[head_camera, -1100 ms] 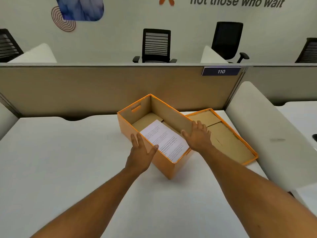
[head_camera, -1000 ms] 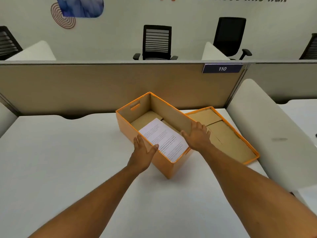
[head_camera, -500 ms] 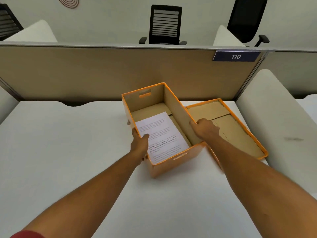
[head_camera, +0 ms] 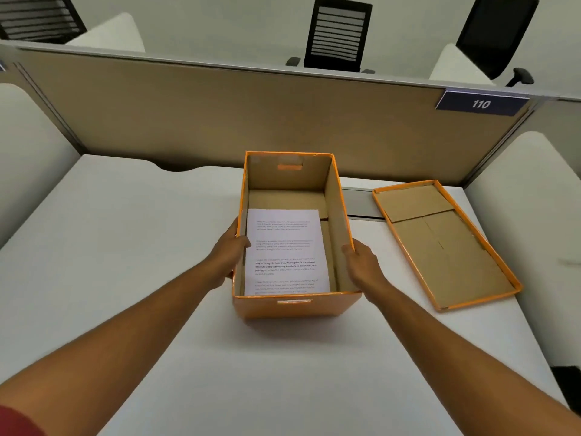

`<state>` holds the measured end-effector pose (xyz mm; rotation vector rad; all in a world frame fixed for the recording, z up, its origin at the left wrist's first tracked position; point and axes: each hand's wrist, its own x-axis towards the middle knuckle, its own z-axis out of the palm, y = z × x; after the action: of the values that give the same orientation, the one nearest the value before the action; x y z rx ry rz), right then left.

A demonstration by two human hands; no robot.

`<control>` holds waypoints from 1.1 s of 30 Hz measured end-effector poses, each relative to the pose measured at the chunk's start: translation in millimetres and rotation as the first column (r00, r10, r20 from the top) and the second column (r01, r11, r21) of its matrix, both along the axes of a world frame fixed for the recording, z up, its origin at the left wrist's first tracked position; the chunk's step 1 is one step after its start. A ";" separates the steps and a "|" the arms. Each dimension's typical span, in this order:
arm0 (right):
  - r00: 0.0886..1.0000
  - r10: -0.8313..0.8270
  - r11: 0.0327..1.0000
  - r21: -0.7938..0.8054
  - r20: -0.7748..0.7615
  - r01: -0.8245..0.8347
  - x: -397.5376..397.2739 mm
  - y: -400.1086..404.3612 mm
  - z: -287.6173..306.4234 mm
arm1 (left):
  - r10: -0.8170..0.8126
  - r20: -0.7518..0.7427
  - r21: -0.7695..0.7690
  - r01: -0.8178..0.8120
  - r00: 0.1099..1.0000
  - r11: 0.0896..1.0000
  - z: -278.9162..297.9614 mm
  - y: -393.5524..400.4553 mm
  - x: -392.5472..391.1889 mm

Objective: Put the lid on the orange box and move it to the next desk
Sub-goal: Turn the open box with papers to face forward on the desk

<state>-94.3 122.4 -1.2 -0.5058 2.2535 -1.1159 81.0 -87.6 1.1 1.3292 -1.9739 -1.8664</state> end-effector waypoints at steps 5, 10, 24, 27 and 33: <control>1.000 -0.028 1.000 -0.003 -0.003 0.028 80.6 -11.2 -18.1 | -0.039 0.028 -0.049 0.041 0.999 0.998 2.0 -22.2 71.7; 0.999 -0.036 0.999 -0.009 0.023 0.036 152.7 -11.8 -29.6 | -0.073 0.053 -0.048 0.075 0.996 0.996 -13.2 -36.3 139.5; 0.981 -0.191 0.976 0.118 0.039 0.185 158.3 -64.9 -13.5 | 0.057 0.034 -0.020 -0.056 0.998 0.998 -11.3 -66.8 162.9; 0.968 -0.237 0.968 0.103 0.085 0.228 152.3 -85.7 -21.2 | 0.025 0.007 0.020 -0.025 1.000 0.999 -4.0 -65.4 150.3; 0.959 -0.283 0.955 0.092 0.019 0.281 183.4 -89.8 -26.5 | 0.007 0.010 -0.065 -0.006 1.000 0.998 -7.2 -64.1 170.1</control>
<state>89.1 32.6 -27.8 -0.1300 2.3872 -1.1437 251.1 -151.7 -6.1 1.3286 -2.0148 -1.7796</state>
